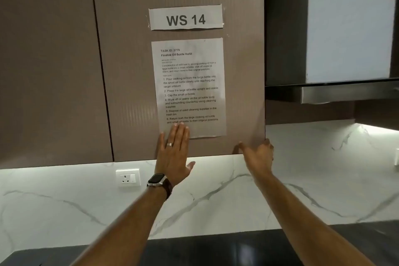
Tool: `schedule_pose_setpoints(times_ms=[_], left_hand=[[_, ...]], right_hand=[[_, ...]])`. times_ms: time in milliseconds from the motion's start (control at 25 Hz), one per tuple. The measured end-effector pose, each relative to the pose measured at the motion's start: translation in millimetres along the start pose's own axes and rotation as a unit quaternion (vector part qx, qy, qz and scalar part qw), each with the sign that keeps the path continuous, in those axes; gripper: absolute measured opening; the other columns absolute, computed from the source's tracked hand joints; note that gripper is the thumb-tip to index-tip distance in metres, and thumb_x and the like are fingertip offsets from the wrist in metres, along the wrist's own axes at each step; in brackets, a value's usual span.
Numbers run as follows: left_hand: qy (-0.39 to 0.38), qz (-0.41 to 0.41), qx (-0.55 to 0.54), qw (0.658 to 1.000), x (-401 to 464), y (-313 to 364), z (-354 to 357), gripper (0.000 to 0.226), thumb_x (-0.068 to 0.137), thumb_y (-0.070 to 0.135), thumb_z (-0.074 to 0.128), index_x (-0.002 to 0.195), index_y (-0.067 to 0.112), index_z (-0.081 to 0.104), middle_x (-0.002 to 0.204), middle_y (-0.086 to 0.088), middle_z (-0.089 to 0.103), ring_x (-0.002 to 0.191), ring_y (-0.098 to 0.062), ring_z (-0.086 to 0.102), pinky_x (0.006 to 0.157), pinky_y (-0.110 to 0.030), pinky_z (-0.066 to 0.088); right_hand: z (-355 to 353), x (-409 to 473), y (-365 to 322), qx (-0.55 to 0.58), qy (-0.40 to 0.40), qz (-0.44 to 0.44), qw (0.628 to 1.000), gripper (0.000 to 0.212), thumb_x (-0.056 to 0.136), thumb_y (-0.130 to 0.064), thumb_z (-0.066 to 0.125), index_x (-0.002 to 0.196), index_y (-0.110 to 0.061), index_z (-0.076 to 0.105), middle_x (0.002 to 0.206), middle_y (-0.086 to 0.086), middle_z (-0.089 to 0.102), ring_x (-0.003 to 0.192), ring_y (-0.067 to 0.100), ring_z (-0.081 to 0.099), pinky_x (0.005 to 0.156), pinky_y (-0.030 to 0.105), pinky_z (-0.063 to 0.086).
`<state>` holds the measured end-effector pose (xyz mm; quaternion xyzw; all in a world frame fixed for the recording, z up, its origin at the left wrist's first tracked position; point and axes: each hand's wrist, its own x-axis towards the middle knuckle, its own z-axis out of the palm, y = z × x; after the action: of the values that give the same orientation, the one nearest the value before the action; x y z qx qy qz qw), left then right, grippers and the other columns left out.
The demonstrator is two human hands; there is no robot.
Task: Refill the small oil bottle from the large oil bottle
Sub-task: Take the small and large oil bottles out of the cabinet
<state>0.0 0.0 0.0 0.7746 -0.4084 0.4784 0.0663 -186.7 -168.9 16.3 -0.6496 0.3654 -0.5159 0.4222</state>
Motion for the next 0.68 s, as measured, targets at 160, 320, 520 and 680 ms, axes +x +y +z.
schedule_pose_setpoints(times_ms=[160, 320, 520, 680], left_hand=[[0.012, 0.016, 0.055, 0.998, 15, 18, -12, 0.120, 0.069, 0.026, 0.084, 0.162, 0.003, 0.012, 0.170, -0.020, 0.016, 0.157, -0.040, 0.017, 0.117, -0.070, 0.023], [-0.015, 0.087, 0.138, 0.987, 29, 22, -12, 0.126, 0.064, 0.015, 0.083, 0.165, 0.010, 0.007, 0.172, -0.019, 0.004, 0.157, -0.043, 0.008, 0.114, -0.077, 0.017], [0.006, 0.040, 0.100, 0.994, 18, 31, -7, 0.120, 0.062, -0.002, 0.079, 0.162, -0.001, 0.013, 0.170, -0.025, 0.008, 0.157, -0.047, 0.003, 0.111, -0.078, 0.027], [0.040, 0.043, 0.072, 0.996, 3, 34, -16, 0.106, 0.068, -0.012, 0.060, 0.162, -0.002, 0.012, 0.171, -0.024, 0.005, 0.158, -0.046, 0.005, 0.114, -0.075, 0.025]], right_hand=[[-3, 12, -3, -0.009, 0.000, 0.072, 0.997, 0.080, 0.080, -0.039, 0.084, 0.138, 0.000, 0.046, 0.140, 0.022, 0.042, 0.125, 0.044, 0.050, 0.102, 0.050, 0.050], [-4, 16, -9, -0.006, -0.005, 0.087, 0.996, 0.079, 0.083, -0.040, 0.080, 0.140, 0.000, 0.044, 0.140, 0.021, 0.040, 0.125, 0.043, 0.048, 0.097, 0.048, 0.049], [-24, 11, 3, 0.031, -0.017, 0.036, 0.999, 0.057, 0.083, -0.032, 0.078, 0.130, -0.011, 0.053, 0.130, 0.013, 0.048, 0.118, 0.038, 0.052, 0.095, 0.044, 0.052], [-50, -27, 13, 0.117, -0.063, -0.008, 0.991, 0.058, 0.081, -0.020, 0.080, 0.133, -0.020, 0.054, 0.125, 0.003, 0.062, 0.109, 0.029, 0.064, 0.096, 0.047, 0.058]])
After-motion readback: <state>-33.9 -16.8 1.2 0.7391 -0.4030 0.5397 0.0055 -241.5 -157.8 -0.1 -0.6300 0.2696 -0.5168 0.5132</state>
